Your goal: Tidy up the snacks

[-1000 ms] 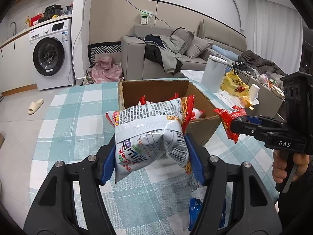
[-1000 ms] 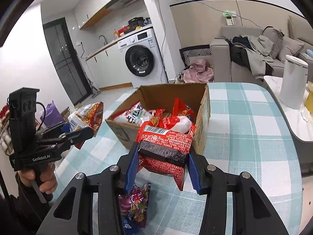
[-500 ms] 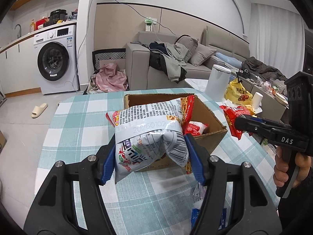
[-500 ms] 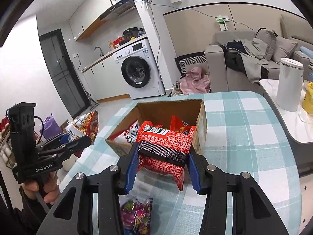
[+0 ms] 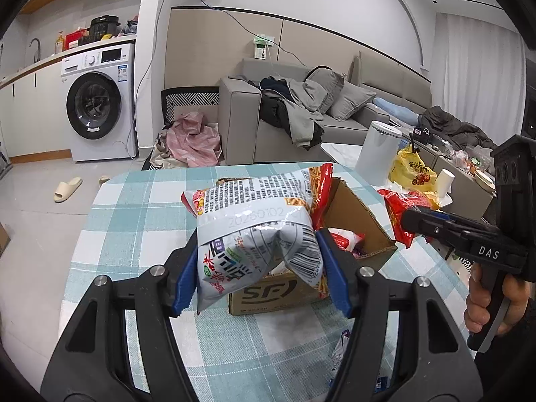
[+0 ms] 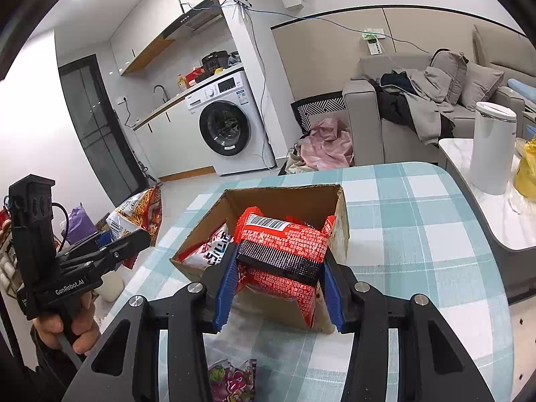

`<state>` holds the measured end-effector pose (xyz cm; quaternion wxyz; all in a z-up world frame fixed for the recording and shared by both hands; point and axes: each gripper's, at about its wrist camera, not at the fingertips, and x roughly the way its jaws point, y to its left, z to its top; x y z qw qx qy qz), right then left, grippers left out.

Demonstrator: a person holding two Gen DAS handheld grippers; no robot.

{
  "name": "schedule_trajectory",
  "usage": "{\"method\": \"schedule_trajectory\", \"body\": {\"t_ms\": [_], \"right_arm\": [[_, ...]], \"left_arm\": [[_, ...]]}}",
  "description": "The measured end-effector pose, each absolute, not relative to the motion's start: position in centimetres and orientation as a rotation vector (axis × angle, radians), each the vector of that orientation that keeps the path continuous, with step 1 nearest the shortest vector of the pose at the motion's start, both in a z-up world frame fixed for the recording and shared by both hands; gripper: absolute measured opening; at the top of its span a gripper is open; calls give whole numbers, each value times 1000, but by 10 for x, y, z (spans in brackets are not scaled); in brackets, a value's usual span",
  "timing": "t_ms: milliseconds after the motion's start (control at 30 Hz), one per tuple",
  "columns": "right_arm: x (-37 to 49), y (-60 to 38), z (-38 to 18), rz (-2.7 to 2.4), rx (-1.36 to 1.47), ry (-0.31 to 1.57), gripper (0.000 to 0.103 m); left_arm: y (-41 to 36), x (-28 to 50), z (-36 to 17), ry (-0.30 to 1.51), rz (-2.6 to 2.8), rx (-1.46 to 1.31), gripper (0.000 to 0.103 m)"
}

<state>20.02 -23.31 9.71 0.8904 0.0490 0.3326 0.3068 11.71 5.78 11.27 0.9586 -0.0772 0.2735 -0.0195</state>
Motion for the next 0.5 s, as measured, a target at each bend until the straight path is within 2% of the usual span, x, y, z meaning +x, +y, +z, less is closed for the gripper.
{"method": "schedule_trajectory", "body": {"t_ms": [500], "right_arm": [[220,-218,95,637,86,708,46]], "left_arm": [[51,165,98,583,-33,-137,62]]}}
